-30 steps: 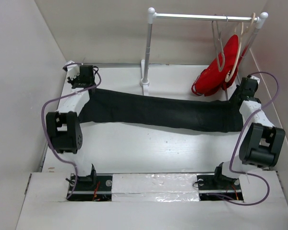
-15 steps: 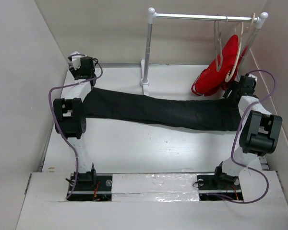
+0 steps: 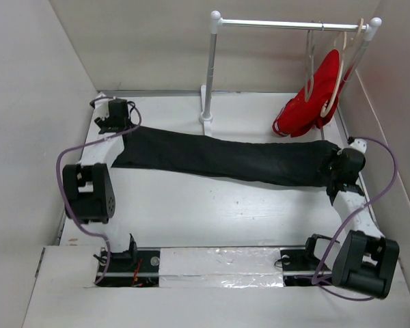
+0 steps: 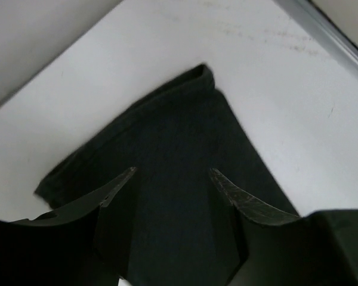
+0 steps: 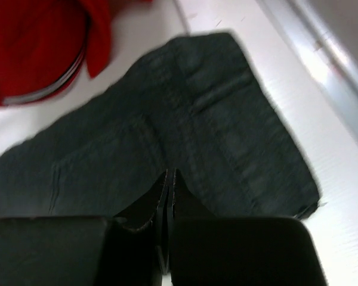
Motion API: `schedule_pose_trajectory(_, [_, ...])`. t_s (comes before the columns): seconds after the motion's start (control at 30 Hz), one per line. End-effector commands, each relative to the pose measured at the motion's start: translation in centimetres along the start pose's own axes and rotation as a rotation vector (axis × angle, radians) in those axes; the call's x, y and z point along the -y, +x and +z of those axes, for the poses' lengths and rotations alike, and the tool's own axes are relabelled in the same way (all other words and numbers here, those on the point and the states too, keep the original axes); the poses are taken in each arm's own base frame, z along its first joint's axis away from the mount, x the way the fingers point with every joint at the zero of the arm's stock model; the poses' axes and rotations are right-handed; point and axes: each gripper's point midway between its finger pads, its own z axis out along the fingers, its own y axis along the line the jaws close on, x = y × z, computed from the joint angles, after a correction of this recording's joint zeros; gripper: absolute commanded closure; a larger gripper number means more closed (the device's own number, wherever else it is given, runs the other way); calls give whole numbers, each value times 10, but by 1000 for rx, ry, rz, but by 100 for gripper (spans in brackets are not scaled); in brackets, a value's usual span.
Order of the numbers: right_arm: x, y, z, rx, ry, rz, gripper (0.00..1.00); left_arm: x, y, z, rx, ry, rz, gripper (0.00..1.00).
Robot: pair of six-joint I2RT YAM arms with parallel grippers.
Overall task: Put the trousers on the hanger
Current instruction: Fold the trousers at the center of the board.
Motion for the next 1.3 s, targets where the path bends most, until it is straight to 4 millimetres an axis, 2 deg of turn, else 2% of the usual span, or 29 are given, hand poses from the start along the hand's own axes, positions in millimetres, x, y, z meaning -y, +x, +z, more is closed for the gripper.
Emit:
schedule_pose_trajectory(0.0, [-33,-18,-17,100,-171,11,100,-13,10,-35,-62,35,-164,55])
schedule_pose_trajectory(0.03, [-38,-17,-22,95,-203,1,100,-16,24,-40,-107,33,-206,55])
schedule_pose_trajectory(0.07, [-41,-19,-31,109,-227,-13,99,-27,47,-43,-157,16,-212,54])
schedule_pose_trajectory(0.13, [-43,-12,-40,86,-249,-34,87,-28,59,-55,-177,55,-272,49])
schedule_pose_trajectory(0.17, [-43,-10,-43,91,-257,-51,74,-43,84,-57,-213,26,-269,44])
schedule_pose_trajectory(0.2, [-42,-7,-47,110,-263,-47,39,-48,90,-60,-215,20,-282,35])
schedule_pose_trajectory(0.23, [-42,-3,-48,106,-265,-46,28,-51,99,-61,-234,15,-279,34])
schedule_pose_trajectory(0.27, [-40,2,-48,94,-264,-58,21,-59,110,-59,-255,-4,-281,33])
schedule_pose_trajectory(0.3, [-35,10,-47,69,-251,-53,19,-62,117,-58,-272,-19,-276,33])
schedule_pose_trajectory(0.47, [-23,29,-44,8,-239,-15,18,-69,142,-57,-330,-45,-291,34])
schedule_pose_trajectory(0.67, [8,49,-30,-16,-135,90,17,-70,143,-48,-305,-74,-319,35])
schedule_pose_trajectory(0.73, [8,51,-25,-28,-149,110,17,-67,141,-44,-289,-64,-343,35])
schedule_pose_trajectory(0.77, [12,59,-19,-64,-138,138,17,-68,143,-44,-289,-65,-352,35])
schedule_pose_trajectory(0.87, [14,56,-7,-63,-140,169,18,-56,142,-40,-291,-24,-386,34])
schedule_pose_trajectory(0.93, [22,60,6,-98,-105,197,18,-56,148,-35,-311,-41,-378,38])
schedule_pose_trajectory(0.97, [25,61,10,-102,-90,227,20,-52,143,-33,-307,-33,-381,38])
schedule_pose_trajectory(1.0, [28,67,17,-111,-86,249,24,-53,145,-31,-309,-43,-376,41])
schedule_pose_trajectory(1.07, [30,70,22,-114,-85,293,33,-51,140,-29,-296,-45,-377,58])
schedule_pose_trajectory(1.1, [31,69,24,-106,-90,300,42,-50,137,-29,-287,-39,-376,75])
schedule_pose_trajectory(1.17, [29,72,20,-104,-102,304,59,-47,131,-28,-274,-24,-371,89])
schedule_pose_trajectory(1.2, [31,73,16,-104,-88,301,69,-48,130,-26,-269,-31,-354,100])
schedule_pose_trajectory(1.23, [35,61,10,-58,-68,291,73,-51,132,-26,-276,-51,-336,100])
schedule_pose_trajectory(1.27, [38,59,5,-47,-54,270,78,-50,126,-24,-267,-60,-333,100])
